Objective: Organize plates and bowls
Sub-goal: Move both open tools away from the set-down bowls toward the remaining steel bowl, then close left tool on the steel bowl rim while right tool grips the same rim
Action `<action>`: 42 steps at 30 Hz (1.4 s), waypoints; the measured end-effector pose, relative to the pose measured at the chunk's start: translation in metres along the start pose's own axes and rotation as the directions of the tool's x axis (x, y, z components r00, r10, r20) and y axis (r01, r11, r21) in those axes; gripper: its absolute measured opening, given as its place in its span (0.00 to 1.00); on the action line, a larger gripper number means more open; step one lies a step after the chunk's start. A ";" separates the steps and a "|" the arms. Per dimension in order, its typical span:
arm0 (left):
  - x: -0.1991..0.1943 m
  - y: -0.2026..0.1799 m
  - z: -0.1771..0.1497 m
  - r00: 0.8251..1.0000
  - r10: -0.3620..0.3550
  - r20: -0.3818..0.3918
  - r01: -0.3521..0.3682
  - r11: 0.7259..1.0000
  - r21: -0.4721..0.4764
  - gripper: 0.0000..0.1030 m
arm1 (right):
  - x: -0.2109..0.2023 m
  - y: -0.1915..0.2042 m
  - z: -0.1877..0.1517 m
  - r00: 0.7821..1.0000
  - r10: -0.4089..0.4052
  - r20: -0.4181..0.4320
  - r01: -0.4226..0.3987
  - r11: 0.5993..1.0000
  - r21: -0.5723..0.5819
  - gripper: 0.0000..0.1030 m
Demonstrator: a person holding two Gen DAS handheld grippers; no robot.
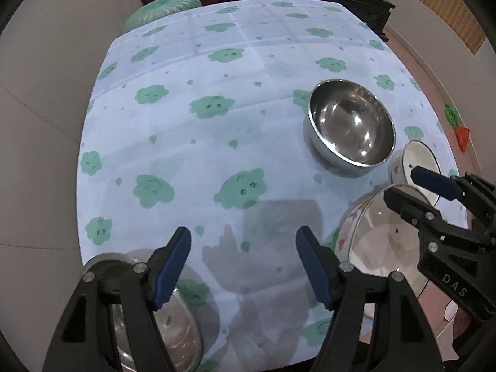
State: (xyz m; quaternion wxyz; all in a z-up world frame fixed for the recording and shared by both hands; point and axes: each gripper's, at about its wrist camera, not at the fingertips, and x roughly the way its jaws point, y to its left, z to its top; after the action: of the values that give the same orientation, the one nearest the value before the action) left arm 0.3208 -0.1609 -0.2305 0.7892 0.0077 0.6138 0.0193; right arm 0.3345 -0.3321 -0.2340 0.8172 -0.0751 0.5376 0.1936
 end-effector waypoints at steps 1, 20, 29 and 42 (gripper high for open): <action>0.001 -0.003 0.003 1.000 -0.002 0.001 0.002 1.000 0.003 0.69 | 0.001 -0.003 0.001 1.000 -0.001 -0.001 0.001 1.000 0.001 0.47; 0.009 -0.040 0.043 1.000 -0.016 0.013 0.015 0.999 0.043 0.69 | 0.011 -0.049 0.015 1.000 -0.018 -0.010 0.019 0.999 0.034 0.47; 0.015 -0.051 0.062 0.999 -0.028 0.022 0.027 0.999 0.040 0.69 | 0.019 -0.067 0.025 1.000 -0.025 -0.008 0.025 0.998 0.054 0.47; 0.034 -0.063 0.087 0.999 -0.032 0.015 0.031 0.998 0.063 0.69 | 0.038 -0.090 0.041 0.999 -0.039 -0.024 0.042 0.995 0.093 0.47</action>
State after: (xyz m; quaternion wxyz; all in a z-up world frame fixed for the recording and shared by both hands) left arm 0.4145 -0.2216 -0.2439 0.7938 0.0229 0.6076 -0.0127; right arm 0.4177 -0.3915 -0.2595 0.8175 -0.0499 0.5536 0.1508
